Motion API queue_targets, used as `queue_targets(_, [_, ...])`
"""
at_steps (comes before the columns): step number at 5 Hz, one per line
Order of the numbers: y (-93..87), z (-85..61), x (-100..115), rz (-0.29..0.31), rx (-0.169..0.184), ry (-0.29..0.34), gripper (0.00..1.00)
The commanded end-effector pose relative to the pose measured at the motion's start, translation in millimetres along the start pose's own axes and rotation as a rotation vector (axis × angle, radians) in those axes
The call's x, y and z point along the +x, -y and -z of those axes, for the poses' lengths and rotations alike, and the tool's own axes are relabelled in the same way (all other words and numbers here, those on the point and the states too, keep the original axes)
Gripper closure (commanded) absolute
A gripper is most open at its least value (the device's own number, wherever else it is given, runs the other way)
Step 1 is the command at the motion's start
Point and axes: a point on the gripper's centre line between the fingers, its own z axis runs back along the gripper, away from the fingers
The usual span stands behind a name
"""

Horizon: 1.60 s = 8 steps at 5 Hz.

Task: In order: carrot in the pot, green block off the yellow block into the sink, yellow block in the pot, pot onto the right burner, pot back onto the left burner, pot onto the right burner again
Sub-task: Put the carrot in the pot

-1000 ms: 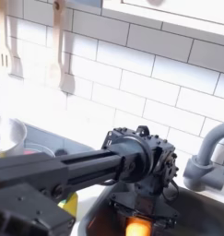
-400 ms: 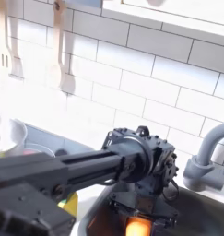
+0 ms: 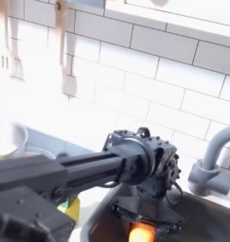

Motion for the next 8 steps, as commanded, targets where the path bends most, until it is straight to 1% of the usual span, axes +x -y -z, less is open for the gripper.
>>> queue_targets(1, [-3.3, -22.1, 4, 0.045, 0.0, 0.023, 1.0])
queue_targets(2, [-8.9, -33.7, 9, 0.052, -0.019, 0.029, 1.0])
queue_targets(3, [-16.6, -39.4, 11, 0.02, -0.036, 0.028, 1.0])
queue_targets(4, [-16.1, -51.2, 12, 0.006, -0.059, 0.045, 1.0])
queue_targets(5, [-15.9, -58.1, 9, -0.005, -0.071, 0.047, 1.0])
queue_targets(6, [-15.2, -70.2, 10, -0.005, -0.079, 0.064, 1.0])
queue_targets(7, [-15.5, -81.2, 11, -0.018, -0.093, 0.073, 1.0])
queue_targets(8, [-21.4, -81.1, 19, -0.021, -0.079, 0.083, 1.0])
